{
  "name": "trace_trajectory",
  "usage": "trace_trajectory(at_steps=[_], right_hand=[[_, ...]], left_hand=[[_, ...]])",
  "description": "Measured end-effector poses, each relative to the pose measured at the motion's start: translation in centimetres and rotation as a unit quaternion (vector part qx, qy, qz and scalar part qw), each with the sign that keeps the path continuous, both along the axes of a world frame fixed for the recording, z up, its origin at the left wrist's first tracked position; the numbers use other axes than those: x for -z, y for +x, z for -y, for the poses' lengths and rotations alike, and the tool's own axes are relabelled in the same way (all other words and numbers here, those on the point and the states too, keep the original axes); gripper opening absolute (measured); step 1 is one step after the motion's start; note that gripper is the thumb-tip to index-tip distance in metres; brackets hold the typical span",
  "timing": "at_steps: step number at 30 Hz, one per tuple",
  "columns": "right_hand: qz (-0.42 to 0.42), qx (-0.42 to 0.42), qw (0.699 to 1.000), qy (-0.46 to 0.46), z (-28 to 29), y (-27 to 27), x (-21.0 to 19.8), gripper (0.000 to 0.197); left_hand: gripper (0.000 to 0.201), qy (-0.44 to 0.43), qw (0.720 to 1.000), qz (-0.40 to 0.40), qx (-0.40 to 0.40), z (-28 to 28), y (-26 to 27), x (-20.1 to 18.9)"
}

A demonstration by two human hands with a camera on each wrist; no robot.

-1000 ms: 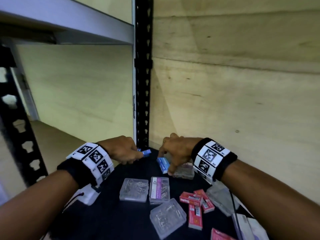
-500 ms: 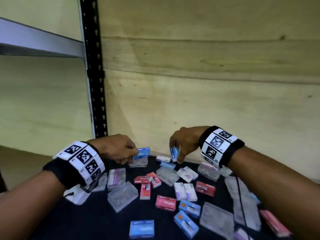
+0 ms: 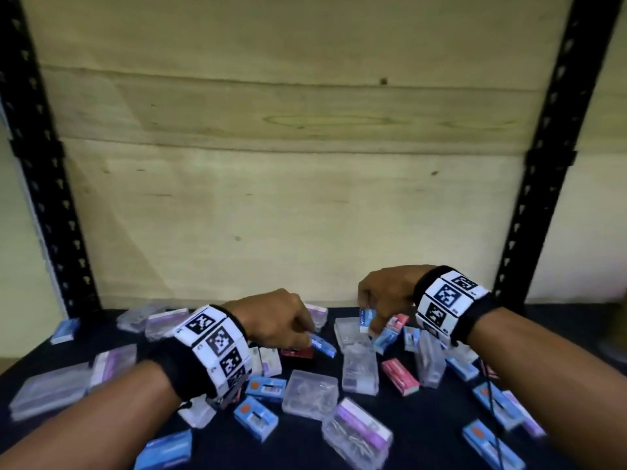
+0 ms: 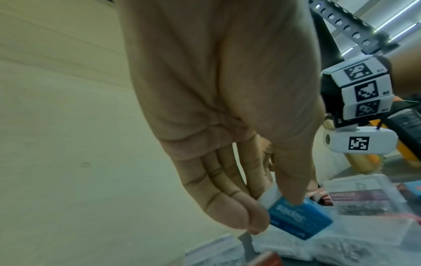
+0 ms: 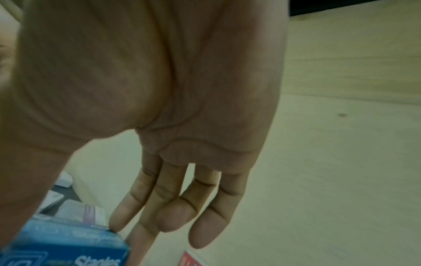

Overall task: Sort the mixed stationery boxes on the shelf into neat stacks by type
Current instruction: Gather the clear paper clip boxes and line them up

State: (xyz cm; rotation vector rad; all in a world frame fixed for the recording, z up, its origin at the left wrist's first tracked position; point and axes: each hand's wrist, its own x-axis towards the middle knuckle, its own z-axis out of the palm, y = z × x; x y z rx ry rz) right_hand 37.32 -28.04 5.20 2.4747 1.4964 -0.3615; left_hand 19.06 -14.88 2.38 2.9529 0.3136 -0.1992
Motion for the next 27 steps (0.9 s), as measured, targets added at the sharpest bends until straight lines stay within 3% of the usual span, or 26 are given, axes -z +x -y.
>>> trace_trajectory(at_steps=[8, 17, 22, 27], right_hand=[[-0.044, 0.020, 0.998, -0.033, 2.0, 1.2, 2.2, 0.054], [-0.026, 0.013, 0.997, -0.068, 1.1, 1.0, 2.1, 0.052], [-0.040, -0.003, 0.999, -0.020, -1.0, 0.1, 0.9, 0.046], [-0.029, -0.071, 0.997, 0.022, -5.3, -2.6, 0.2, 0.041]], left_hand=[[0.039, -0.023, 0.999, -0.043, -0.006, 1.1, 1.4, 2.1], [0.040, -0.064, 0.996, -0.055, -0.020, 0.6, 1.3, 2.4], [0.040, -0.076, 0.996, -0.034, -0.037, -0.9, -0.2, 1.6], [0.036, -0.068, 0.993, -0.021, -0.099, -4.5, -3.8, 0.1]])
